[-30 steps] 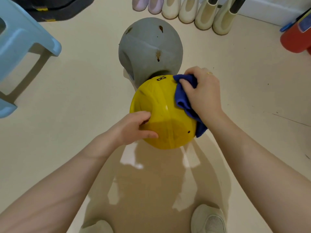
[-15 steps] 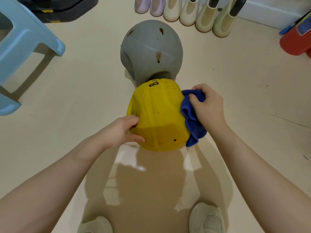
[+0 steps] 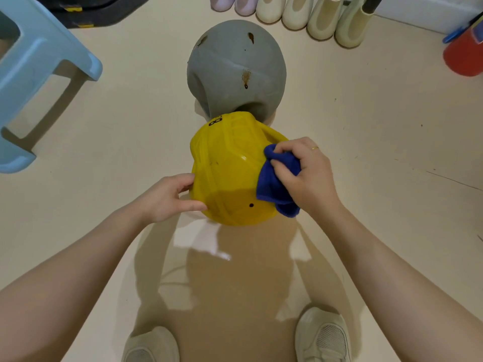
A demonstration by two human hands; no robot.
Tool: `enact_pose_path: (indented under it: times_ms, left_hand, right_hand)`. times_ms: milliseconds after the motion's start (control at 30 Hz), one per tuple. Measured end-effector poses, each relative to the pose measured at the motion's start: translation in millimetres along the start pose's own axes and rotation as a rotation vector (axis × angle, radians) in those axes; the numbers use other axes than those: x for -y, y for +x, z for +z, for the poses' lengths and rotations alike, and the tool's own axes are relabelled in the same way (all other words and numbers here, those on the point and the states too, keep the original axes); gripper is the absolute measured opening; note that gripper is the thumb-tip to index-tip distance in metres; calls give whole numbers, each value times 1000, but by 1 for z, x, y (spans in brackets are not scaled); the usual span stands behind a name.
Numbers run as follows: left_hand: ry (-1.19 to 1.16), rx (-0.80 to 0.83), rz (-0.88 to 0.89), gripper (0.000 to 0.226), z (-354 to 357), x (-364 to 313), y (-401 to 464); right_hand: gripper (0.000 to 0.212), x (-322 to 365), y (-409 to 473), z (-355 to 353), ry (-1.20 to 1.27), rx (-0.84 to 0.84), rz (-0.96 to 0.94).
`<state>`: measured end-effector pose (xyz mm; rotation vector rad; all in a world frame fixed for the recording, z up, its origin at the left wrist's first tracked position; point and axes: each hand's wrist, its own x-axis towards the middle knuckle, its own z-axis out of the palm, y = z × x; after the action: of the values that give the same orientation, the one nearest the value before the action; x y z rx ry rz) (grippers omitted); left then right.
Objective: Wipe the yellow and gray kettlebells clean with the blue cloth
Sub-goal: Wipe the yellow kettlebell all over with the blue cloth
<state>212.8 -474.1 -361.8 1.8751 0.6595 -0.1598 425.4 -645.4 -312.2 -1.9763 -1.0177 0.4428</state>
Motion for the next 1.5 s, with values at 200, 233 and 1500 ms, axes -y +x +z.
enact_pose_path:
  times_ms: [200, 233, 1500]
  left_hand:
    - [-117, 12, -59, 63, 3, -4, 1]
    - [-89, 8, -65, 64, 3, -4, 2]
    - [-213, -149, -283, 52, 33, -61, 15]
  right_hand:
    - [30, -17, 28, -24, 29, 196, 145]
    - [31, -19, 28, -26, 83, 274, 147]
    - [30, -15, 5, -27, -84, 77, 464]
